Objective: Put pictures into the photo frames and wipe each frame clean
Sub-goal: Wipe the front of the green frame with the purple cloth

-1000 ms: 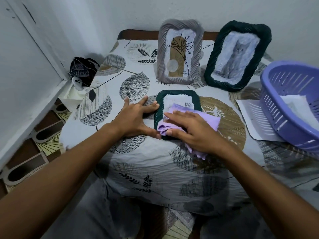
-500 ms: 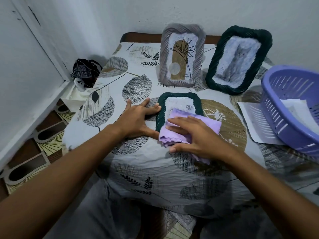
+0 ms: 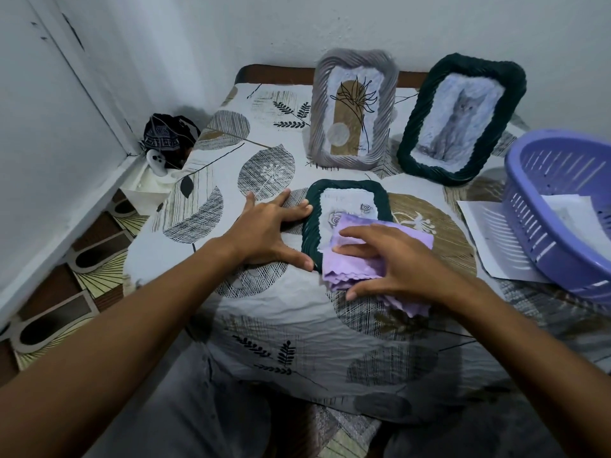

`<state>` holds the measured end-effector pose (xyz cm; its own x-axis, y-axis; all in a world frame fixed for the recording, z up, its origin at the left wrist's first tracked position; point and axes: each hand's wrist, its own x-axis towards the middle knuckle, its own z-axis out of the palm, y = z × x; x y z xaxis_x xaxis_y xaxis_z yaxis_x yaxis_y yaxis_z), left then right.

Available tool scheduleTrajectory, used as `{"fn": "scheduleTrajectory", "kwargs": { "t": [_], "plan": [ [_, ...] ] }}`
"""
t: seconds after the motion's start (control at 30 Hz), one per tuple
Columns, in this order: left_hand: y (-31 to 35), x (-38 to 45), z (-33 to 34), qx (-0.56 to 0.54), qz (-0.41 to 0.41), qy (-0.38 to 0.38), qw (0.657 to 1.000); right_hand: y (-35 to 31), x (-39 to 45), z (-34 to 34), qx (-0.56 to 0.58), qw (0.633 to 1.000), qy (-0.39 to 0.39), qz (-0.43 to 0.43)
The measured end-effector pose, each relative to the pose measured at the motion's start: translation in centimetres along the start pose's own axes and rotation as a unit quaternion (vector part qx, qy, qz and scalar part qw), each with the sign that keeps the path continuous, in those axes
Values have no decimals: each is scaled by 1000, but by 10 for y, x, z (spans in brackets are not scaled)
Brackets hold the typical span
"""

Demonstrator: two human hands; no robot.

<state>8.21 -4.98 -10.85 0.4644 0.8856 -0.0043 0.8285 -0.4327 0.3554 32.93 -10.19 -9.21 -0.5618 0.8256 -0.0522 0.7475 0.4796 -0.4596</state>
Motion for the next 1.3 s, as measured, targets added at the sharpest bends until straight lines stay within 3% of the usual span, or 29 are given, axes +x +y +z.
{"fn": "scheduleTrajectory", "kwargs": {
  "t": [0.1,0.27,0.93,1.17,1.3],
  "plan": [
    [-2,0,1,-6,-1,-3,1000,1,10,-1,-53,999,-5,12],
    [2,-1,-1,-6,-9,-13,1000,-3,31,-2,-35,999,4,40],
    [0,-2,6,-5,-7,3,1000,-4,-10,9,-143,989,-27,26],
    [4,-4,6,-34,-20,10,999,12,8,5,-195,976,4,96],
    [7,-5,11,-24,-31,29,999,1,14,11,-169,984,-13,57]
  ]
}}
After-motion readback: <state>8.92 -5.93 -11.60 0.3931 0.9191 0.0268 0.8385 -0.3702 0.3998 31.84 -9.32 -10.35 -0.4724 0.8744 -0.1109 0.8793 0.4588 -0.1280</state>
